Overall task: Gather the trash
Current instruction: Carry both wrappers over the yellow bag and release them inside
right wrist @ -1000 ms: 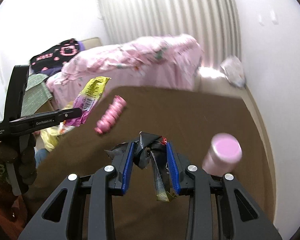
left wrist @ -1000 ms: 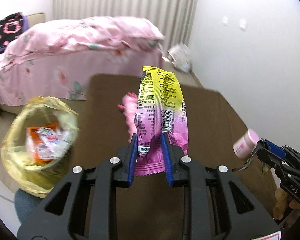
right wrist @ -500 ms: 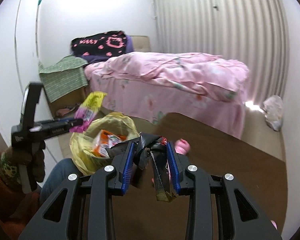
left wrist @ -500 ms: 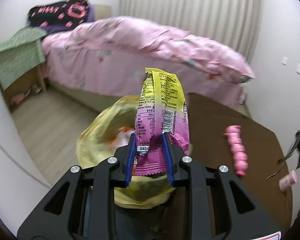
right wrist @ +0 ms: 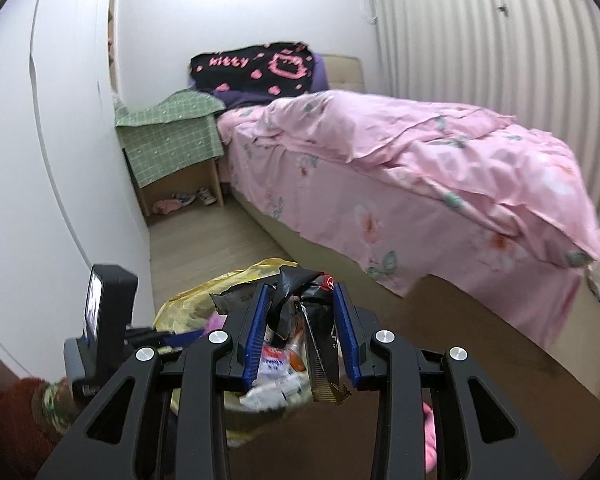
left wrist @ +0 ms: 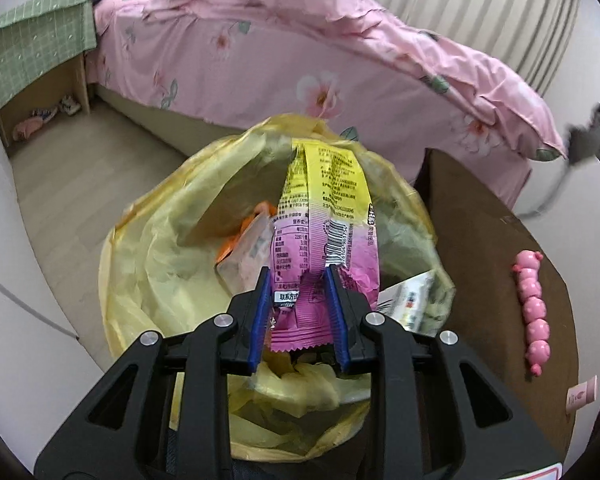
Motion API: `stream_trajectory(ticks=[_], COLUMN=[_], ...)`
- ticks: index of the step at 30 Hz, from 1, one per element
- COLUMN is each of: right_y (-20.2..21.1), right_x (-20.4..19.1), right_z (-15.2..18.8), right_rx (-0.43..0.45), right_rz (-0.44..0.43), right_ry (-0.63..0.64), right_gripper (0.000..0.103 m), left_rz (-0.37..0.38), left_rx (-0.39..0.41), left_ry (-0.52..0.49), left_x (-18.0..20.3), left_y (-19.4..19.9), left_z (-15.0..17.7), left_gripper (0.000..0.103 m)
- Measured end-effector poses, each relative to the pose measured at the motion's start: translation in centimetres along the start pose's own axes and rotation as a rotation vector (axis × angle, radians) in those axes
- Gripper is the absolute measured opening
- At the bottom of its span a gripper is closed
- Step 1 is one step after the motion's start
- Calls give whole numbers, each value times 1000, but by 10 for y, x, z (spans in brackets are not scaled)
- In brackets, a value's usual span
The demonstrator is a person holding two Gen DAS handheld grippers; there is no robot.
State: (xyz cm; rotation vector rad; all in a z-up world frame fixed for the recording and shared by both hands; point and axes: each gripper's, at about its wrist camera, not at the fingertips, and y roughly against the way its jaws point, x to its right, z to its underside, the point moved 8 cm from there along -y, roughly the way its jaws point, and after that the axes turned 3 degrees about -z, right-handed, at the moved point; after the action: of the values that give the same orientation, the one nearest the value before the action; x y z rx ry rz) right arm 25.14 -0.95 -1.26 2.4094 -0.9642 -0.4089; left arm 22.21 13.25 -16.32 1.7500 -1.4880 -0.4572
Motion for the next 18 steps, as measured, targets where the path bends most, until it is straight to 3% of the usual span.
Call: stream_trajectory(ticks=[2,7,15,18], right_y=[-21,-63,-99,-111], right_x=[0,2,-3,-3], right_z=[1,13,25,29], right_rx=[-27,-84,-126,-143], right_rz=[-16,-56,-93,-100], right_ry=[-8,-62,-124,-150], right_gripper=[31,31,33,40], left_rz=[-10,7,-66,-77], left_rx=[-1,0,146,204], left_ry=[15,70,160,211], left_x=[-6,-17,-42,-53], left_y=[-4,2,45,61], left_z=[3,3,-15,-22], left_gripper=[27,51,63,65])
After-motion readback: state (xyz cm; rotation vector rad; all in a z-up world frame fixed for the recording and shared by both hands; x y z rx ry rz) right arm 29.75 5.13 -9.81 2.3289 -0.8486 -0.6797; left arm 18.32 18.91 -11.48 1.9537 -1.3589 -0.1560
